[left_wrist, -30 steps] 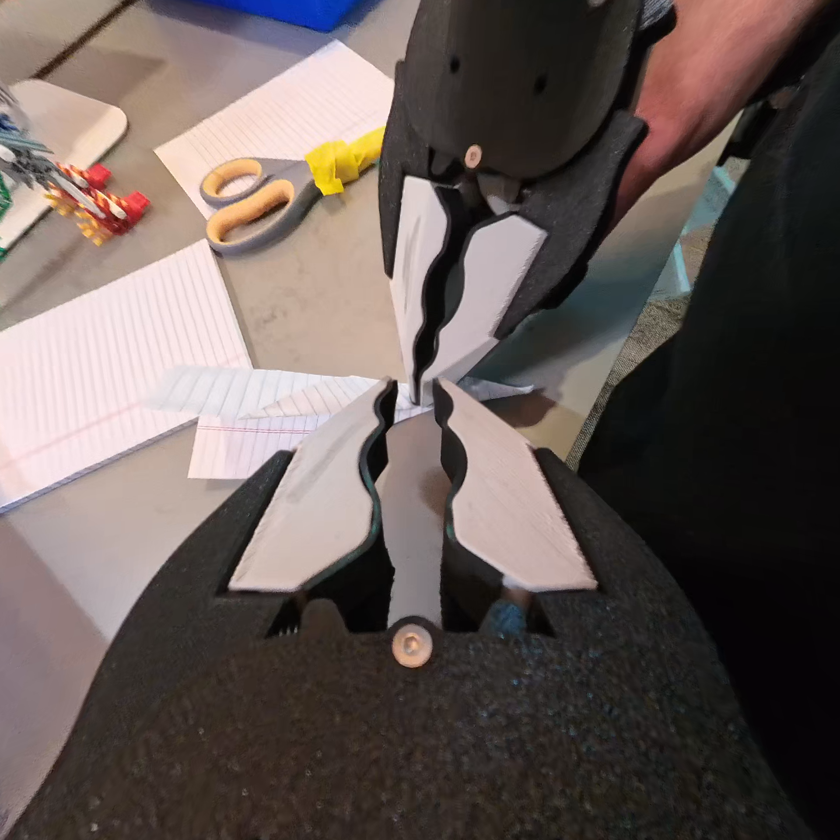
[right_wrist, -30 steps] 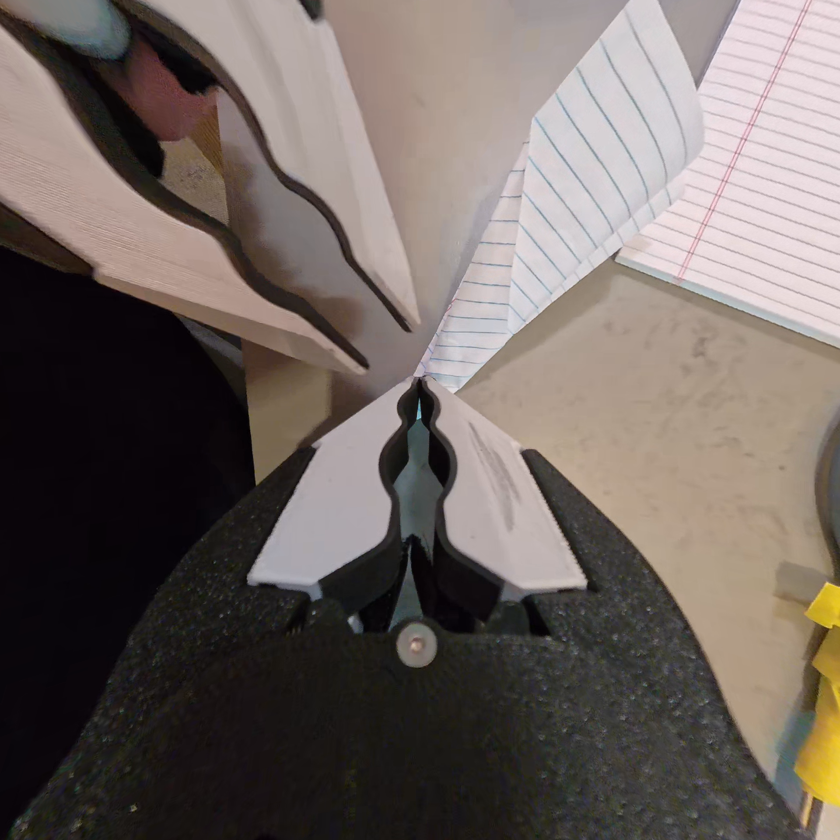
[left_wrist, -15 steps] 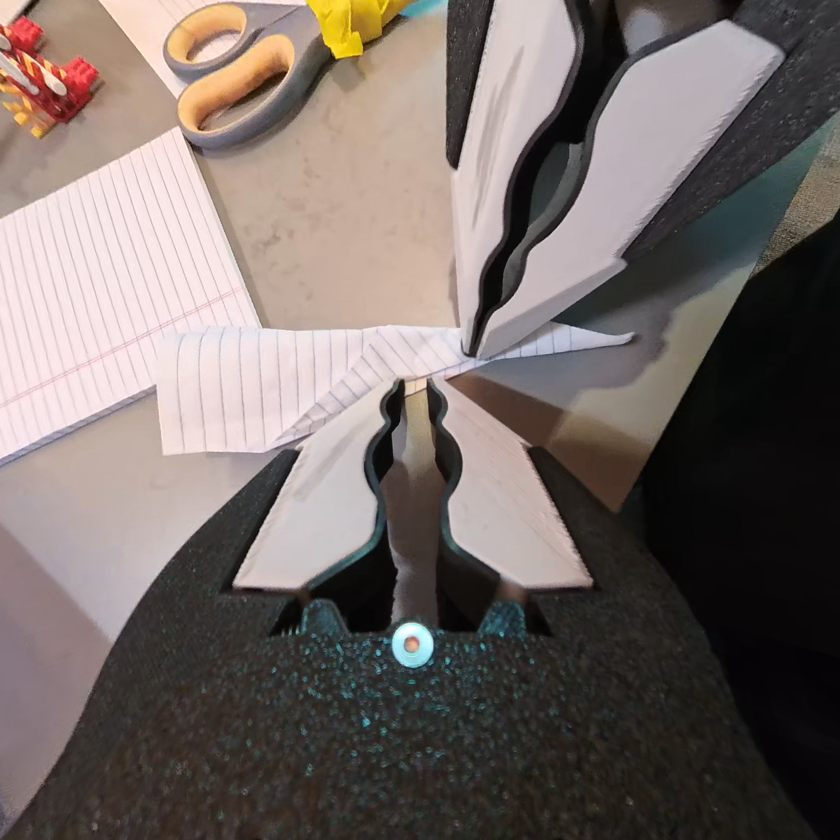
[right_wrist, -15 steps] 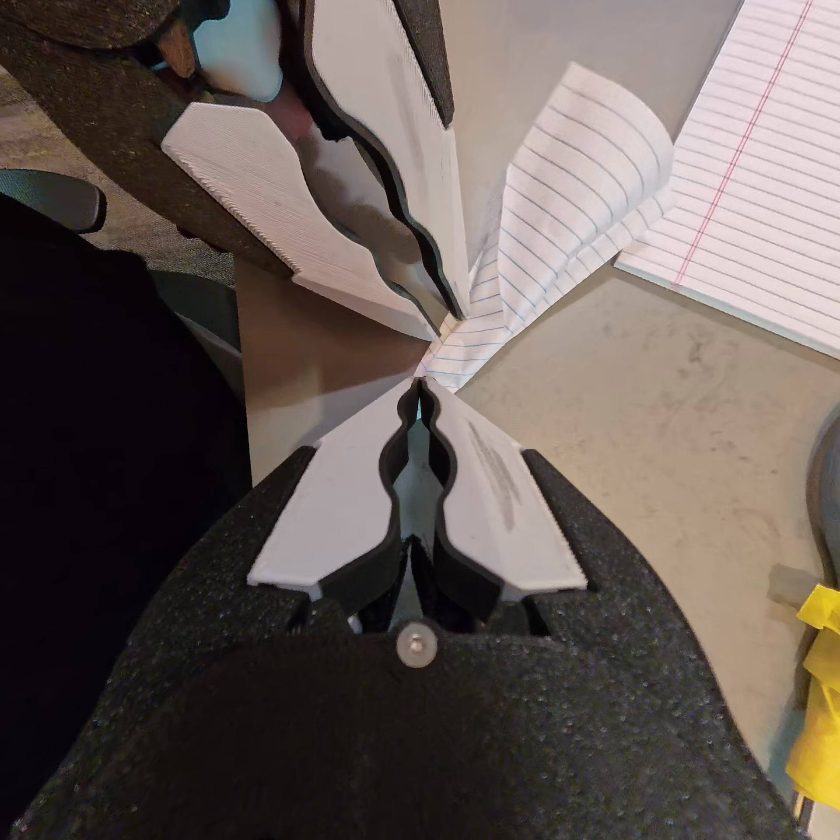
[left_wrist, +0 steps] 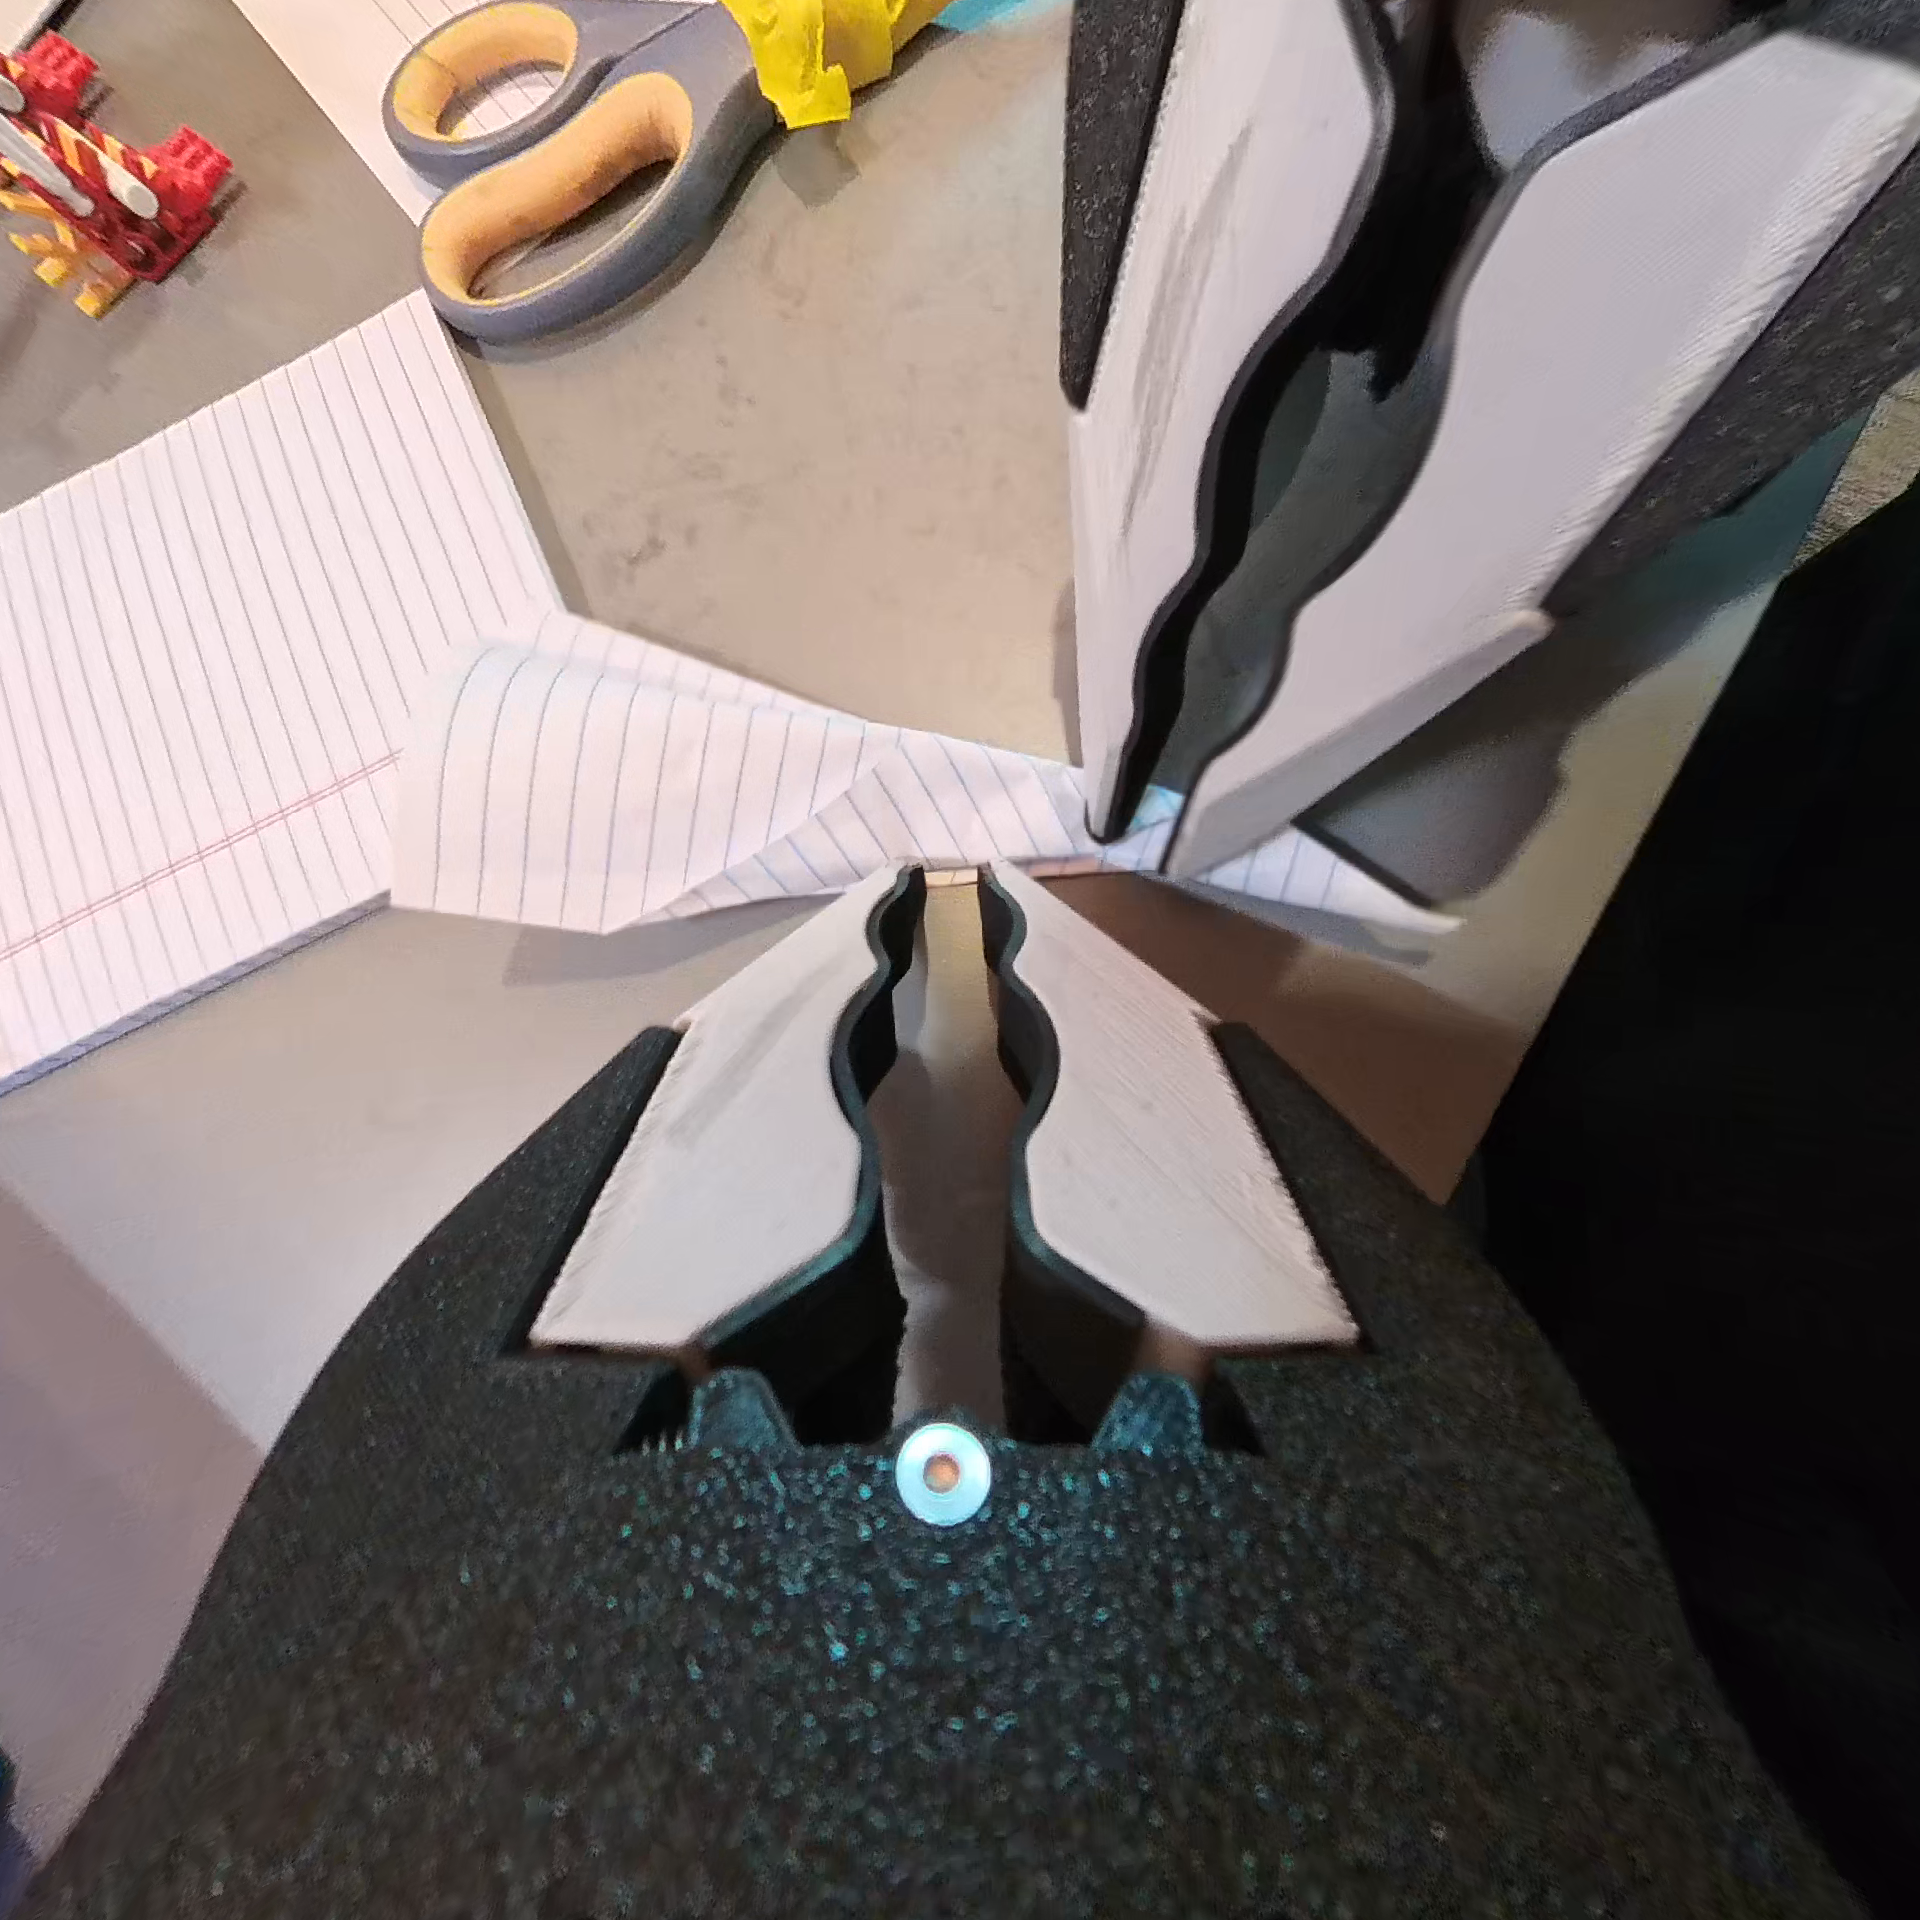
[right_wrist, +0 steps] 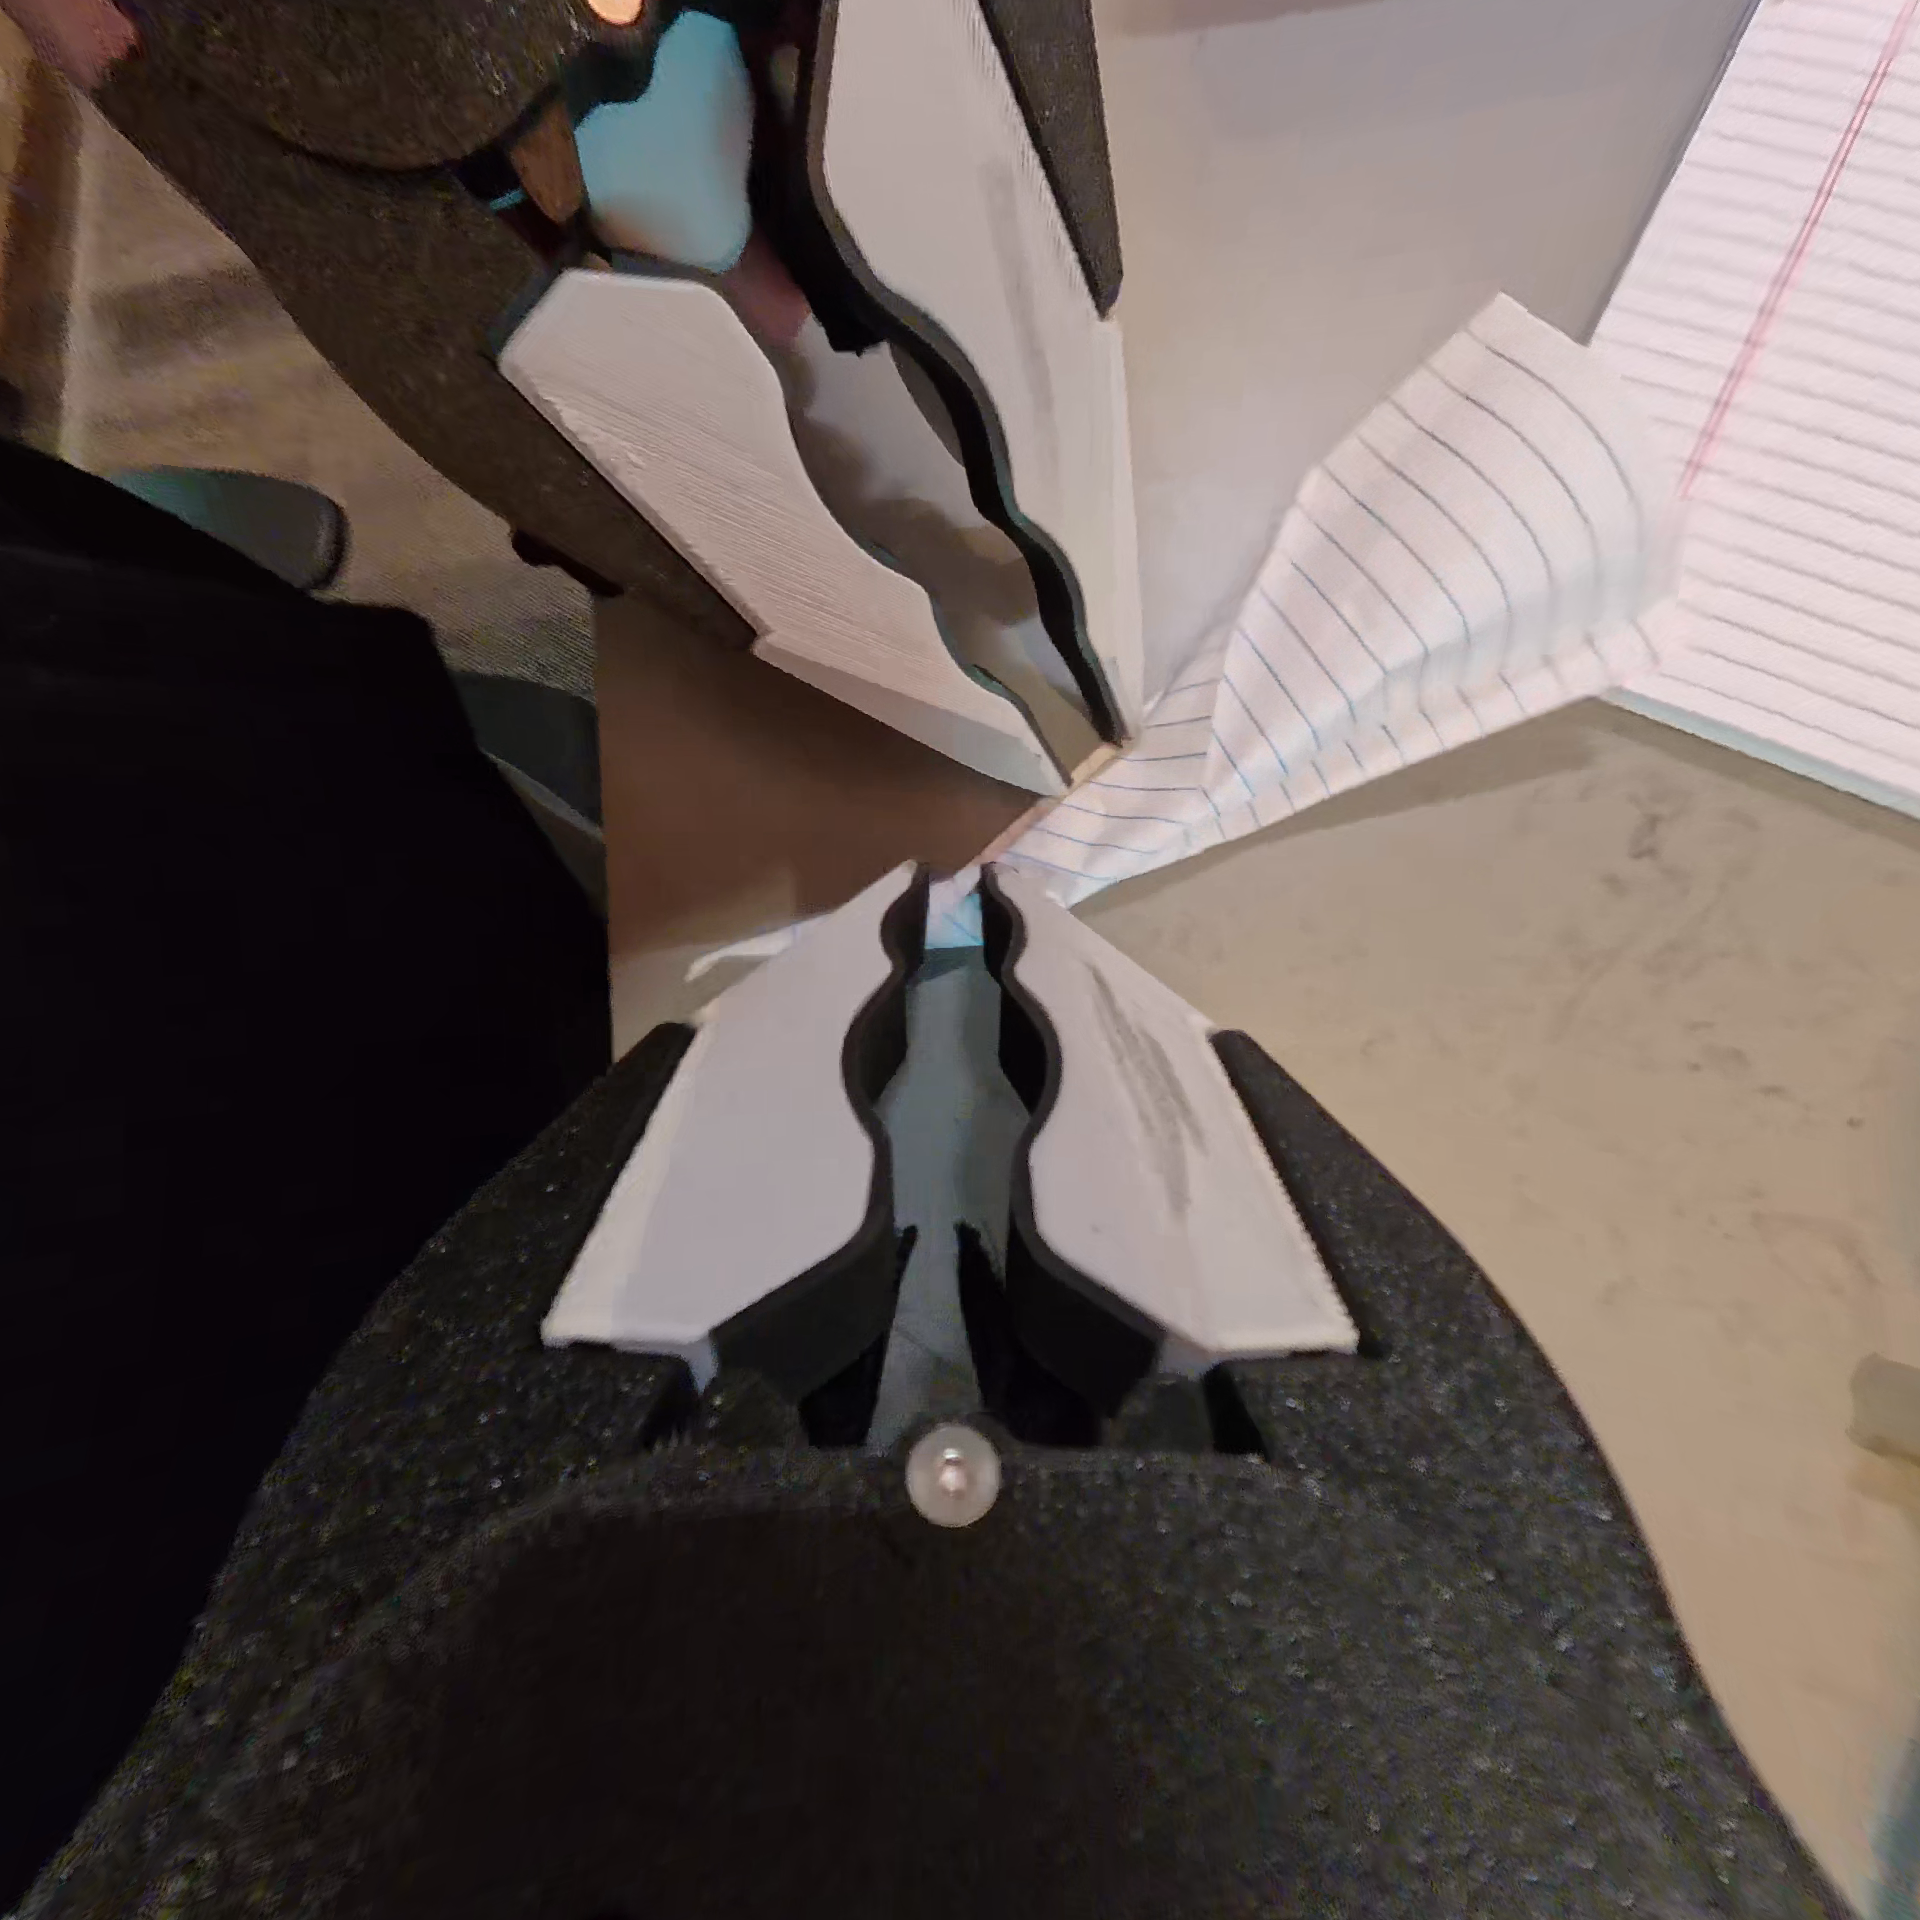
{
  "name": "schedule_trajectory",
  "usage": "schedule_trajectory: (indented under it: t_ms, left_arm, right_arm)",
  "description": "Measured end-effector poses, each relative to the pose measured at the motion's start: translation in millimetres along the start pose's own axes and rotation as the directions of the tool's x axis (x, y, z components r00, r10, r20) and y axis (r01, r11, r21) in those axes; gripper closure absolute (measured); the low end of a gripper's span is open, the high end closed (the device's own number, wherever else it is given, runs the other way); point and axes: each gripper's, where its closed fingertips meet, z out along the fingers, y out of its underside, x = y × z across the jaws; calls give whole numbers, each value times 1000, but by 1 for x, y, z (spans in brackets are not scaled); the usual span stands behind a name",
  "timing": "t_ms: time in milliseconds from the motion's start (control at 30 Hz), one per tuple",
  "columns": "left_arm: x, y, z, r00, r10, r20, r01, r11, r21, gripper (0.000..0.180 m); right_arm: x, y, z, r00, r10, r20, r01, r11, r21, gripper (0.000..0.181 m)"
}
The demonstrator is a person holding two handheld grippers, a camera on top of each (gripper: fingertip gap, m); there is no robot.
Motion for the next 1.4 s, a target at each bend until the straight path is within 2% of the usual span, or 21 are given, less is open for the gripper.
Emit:
schedule_trajectory:
  t_ms: [100, 200, 333, 433, 500, 600, 833, 967, 1033, 1100, 1233, 1400]
  left_arm:
    - [-2, 0, 0, 1000, 7, -7, -7, 1000, -8, 168]
    - [-5, 2, -1, 1000, 25, -10, -25, 1000, -17, 168]
    - [-5, 1, 0, 999, 37, -15, -37, 999, -18, 168]
    - [-5, 2, 0, 999, 35, -8, -35, 999, -21, 168]
    - [-3, 3, -2, 1000, 22, -4, -23, 999, -34, 168]
    - [6, 3, -9, 1000, -18, -4, 18, 999, -38, 165]
    - [29, -4, -27, 991, -132, 5, 132, 991, -2, 165]
    - [26, 10, -22, 985, -161, 63, 164, 985, -52, 164]
    - [22, 9, -25, 980, -173, 102, 177, 984, -31, 163]
    - [17, 6, -30, 972, -189, 139, 192, 981, -8, 160]
    - [18, 19, -31, 970, -168, 177, 180, 982, -55, 150]
    - [19, 25, -27, 965, -163, 203, 183, 980, -81, 158]
  right_arm:
    - [-3, -2, -3, 996, 58, 71, -60, 998, 33, 167]
    - [-4, -7, -12, 993, 33, 111, -41, 996, 74, 166]
    - [7, -12, -23, 992, -32, 119, 21, 995, 95, 168]
    - [13, -7, -19, 986, -126, 105, 122, 992, 44, 177]
    - [11, -3, -18, 978, -162, 129, 160, 987, 26, 177]
    - [7, -10, -23, 978, -120, 173, 107, 991, 81, 177]
    - [9, -8, -7, 975, -159, 156, 154, 987, 40, 179]
    - [7, -17, -3, 971, -168, 167, 160, 985, 60, 179]
    - [5, -18, -4, 969, -164, 187, 155, 986, 57, 178]
    - [6, -20, -8, 967, -177, 184, 167, 984, 67, 178]
    - [8, -24, -22, 968, -163, 193, 147, 984, 99, 176]
    - [19, -17, -31, 974, -155, 166, 140, 985, 98, 174]
